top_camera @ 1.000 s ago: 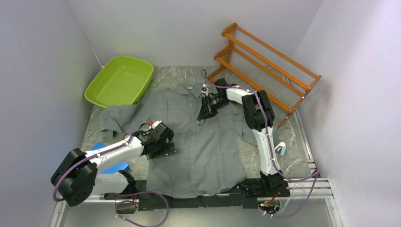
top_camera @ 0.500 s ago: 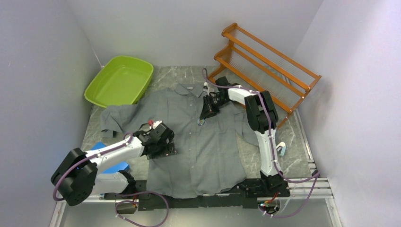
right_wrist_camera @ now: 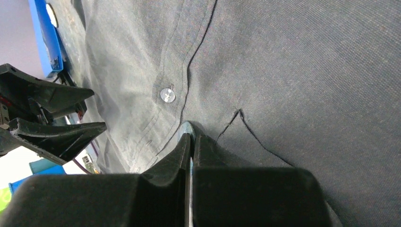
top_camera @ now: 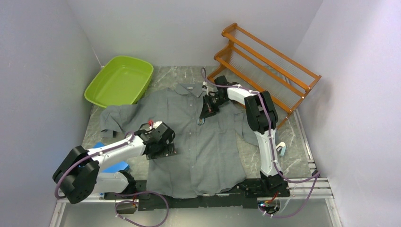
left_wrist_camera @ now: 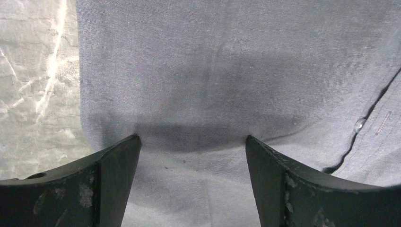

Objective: Pin the brooch onto the clothing
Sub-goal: Pin the brooch to the clothes.

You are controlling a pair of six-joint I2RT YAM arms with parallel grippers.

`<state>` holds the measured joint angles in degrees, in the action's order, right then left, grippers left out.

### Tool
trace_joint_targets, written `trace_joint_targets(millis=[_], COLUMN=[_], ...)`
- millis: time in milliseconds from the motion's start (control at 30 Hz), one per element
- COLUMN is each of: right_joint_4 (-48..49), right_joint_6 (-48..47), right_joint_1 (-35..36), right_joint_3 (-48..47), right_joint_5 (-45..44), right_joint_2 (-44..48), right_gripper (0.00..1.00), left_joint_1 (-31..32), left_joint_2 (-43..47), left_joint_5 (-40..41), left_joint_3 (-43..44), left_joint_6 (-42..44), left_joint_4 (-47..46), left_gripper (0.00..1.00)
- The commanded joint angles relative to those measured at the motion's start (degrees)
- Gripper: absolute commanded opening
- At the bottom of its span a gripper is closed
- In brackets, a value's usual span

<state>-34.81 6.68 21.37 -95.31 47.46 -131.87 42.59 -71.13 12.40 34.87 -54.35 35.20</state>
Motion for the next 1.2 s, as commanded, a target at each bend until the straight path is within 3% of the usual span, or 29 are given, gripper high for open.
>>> trace_joint_targets(millis=[0,367,600,1167], right_joint_4=[-2.6,-8.4,-8.9,-20.3], right_joint_6=[-4.1,-4.7,-3.4,6.1], right_joint_1=[-0.2,-0.2,0.2,9.3], right_joint_3=[-0.4,0.4,1.9,-4.5], right_joint_5=[-10.1,-22.9,-24.3,-44.5], right_joint_2=[2.0,7.7,13.2,21.7], right_gripper=[0.00,0.00,0.00,0.00], left_joint_1=[0.2,0.4,0.9,4.2], left_joint_2=[-1.3,-4.2,-4.0,-4.4], left_joint_5=[1.9,4.1,5.9,8.3], left_joint_3=[1.6,2.9,4.8,15.5], left_joint_6=[-1.0,-2.2,-1.7,5.9], left_joint_4=[2.4,4.8,6.6,4.0], left_gripper=[0.87,0.88,0.88,0.88])
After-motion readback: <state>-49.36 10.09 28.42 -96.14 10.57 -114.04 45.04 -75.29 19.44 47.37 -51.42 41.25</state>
